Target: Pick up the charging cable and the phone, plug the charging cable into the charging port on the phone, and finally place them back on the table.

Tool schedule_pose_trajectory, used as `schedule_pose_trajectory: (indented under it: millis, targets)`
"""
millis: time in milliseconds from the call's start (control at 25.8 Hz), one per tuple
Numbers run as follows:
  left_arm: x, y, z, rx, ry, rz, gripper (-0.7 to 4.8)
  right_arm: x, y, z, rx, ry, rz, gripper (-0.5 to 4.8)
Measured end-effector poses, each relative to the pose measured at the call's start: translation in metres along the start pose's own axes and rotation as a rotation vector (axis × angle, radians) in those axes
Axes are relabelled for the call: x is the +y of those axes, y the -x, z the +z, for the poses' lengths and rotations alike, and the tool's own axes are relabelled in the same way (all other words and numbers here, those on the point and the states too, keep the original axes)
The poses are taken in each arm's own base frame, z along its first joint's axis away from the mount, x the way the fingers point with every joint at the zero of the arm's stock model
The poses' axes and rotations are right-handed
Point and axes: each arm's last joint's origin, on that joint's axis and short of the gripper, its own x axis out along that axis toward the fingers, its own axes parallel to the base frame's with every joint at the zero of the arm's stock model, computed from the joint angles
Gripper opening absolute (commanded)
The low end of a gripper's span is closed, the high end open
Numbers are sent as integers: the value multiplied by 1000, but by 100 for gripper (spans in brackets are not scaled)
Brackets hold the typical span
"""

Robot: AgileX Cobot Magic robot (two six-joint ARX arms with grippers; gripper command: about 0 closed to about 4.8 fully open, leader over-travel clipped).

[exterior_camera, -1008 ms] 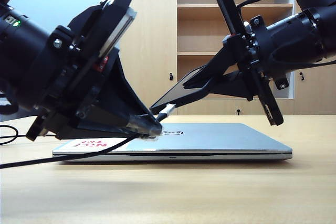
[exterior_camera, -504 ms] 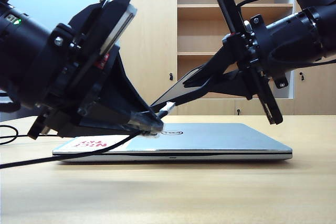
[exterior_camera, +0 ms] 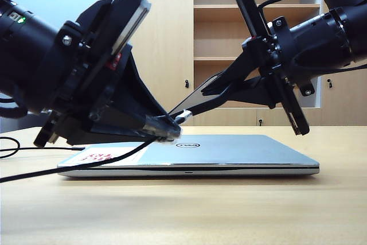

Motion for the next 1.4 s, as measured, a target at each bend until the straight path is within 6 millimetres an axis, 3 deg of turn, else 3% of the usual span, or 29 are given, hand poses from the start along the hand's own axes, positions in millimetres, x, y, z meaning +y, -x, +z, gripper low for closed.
schedule_pose_trajectory:
  millis: [1396]
  targets:
    - [-1, 0, 2, -20, -2, 0, -6, -4, 7, 11, -25, -39, 32, -5]
